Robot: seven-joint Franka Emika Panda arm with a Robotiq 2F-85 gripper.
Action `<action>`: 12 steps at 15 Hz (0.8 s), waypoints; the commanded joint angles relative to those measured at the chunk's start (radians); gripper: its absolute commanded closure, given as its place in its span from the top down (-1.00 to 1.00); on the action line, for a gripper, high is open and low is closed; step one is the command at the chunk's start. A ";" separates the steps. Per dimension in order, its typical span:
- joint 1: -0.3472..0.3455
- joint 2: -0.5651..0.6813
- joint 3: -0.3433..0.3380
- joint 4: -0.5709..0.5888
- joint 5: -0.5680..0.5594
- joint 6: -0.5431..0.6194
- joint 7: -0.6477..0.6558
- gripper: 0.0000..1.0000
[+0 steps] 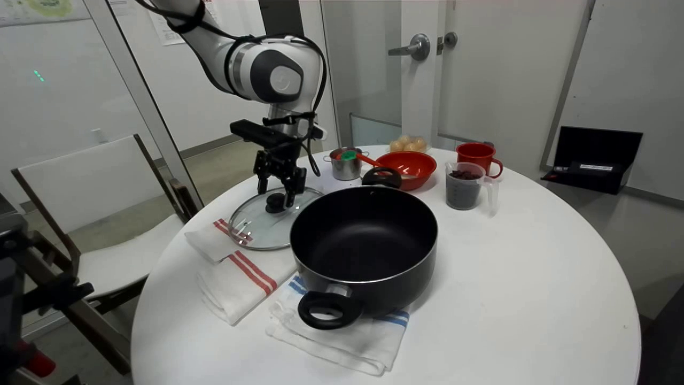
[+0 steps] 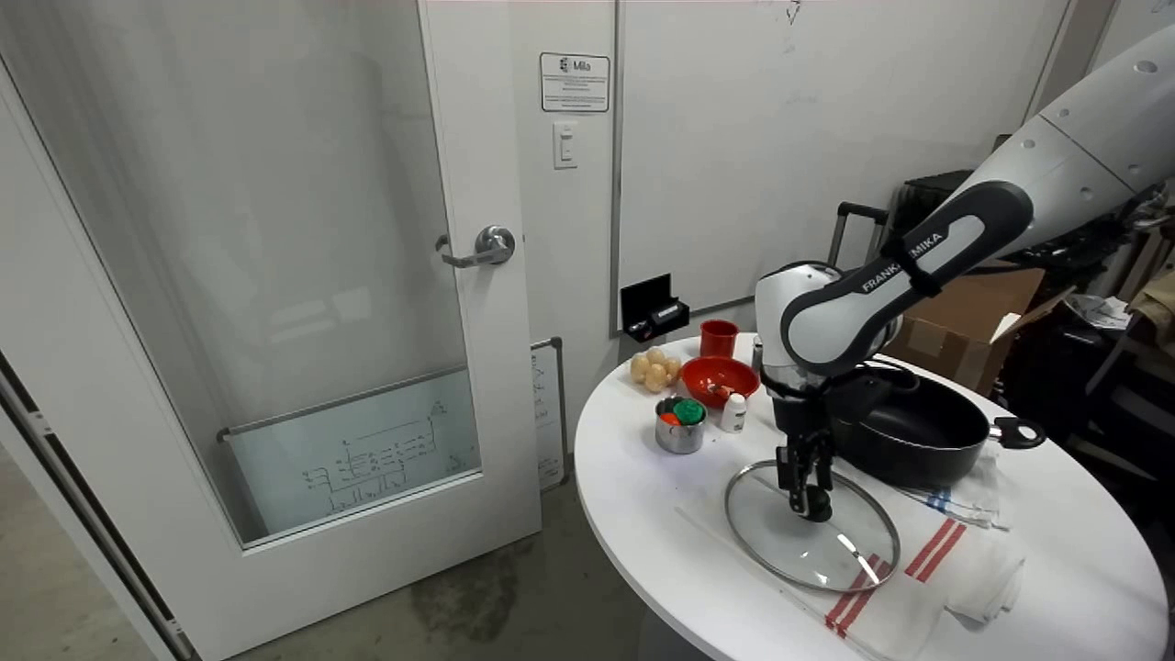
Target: Pick up the lid, then place it on the pot
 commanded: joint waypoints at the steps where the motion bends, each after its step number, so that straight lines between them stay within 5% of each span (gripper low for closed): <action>1: 0.013 0.045 -0.010 0.083 0.004 -0.048 -0.023 0.34; 5: 0.012 0.053 -0.014 0.105 0.002 -0.061 -0.023 -0.31; 12: 0.010 0.012 -0.007 0.083 0.009 -0.064 -0.024 -0.50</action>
